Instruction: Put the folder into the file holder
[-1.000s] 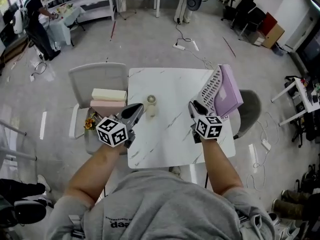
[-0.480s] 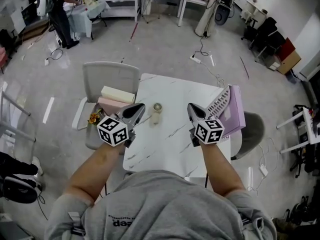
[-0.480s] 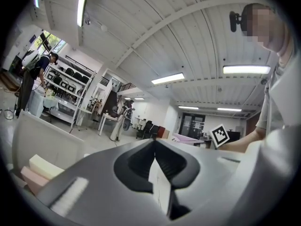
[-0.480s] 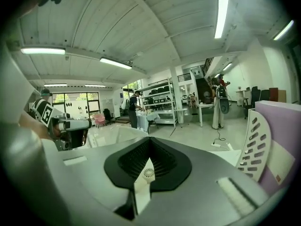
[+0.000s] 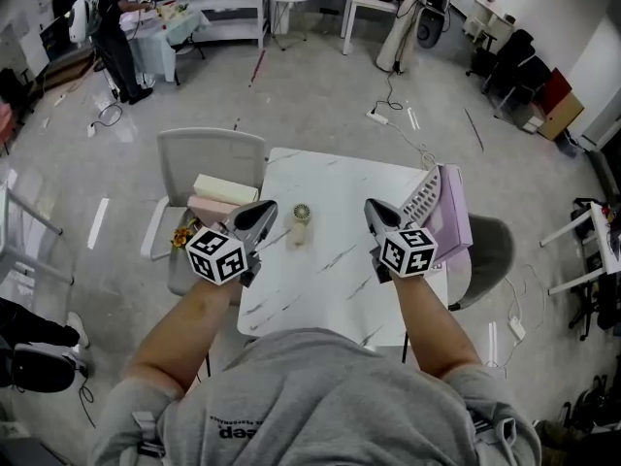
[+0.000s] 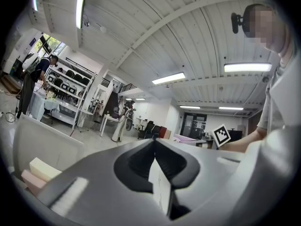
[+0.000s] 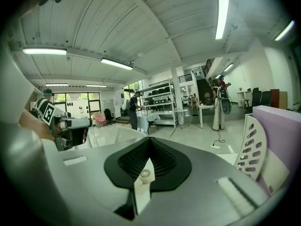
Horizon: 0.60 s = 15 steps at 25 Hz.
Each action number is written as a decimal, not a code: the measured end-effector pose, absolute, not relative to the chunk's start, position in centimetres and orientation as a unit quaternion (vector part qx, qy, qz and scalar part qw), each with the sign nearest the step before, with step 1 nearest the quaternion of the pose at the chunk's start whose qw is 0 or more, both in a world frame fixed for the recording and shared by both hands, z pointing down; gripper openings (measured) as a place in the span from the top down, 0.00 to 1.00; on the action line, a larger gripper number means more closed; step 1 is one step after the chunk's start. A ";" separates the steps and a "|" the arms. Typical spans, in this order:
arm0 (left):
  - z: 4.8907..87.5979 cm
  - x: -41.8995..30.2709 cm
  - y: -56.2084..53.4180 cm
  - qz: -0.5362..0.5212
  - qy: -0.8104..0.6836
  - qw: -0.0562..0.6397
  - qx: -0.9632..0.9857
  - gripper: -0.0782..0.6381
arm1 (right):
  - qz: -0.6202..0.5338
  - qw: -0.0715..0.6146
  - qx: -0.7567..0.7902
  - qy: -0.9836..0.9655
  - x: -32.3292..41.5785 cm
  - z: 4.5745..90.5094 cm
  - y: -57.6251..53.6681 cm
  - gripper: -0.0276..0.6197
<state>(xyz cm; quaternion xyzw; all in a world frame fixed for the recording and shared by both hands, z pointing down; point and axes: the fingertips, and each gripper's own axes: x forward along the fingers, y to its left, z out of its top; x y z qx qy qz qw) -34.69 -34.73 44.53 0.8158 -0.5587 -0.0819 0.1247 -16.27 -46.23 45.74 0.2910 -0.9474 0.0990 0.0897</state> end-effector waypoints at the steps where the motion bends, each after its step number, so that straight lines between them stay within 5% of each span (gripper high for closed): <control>1: 44.4 -34.7 -34.8 -0.081 -0.558 0.124 0.816 0.81 | 0.098 0.090 0.292 -0.947 -16.3 45.7 -46.3 0.95; 15: 43.9 -34.9 -35.0 -0.076 -0.551 0.123 0.822 0.81 | 0.081 0.095 0.294 -0.948 -17.0 44.9 -46.4 0.95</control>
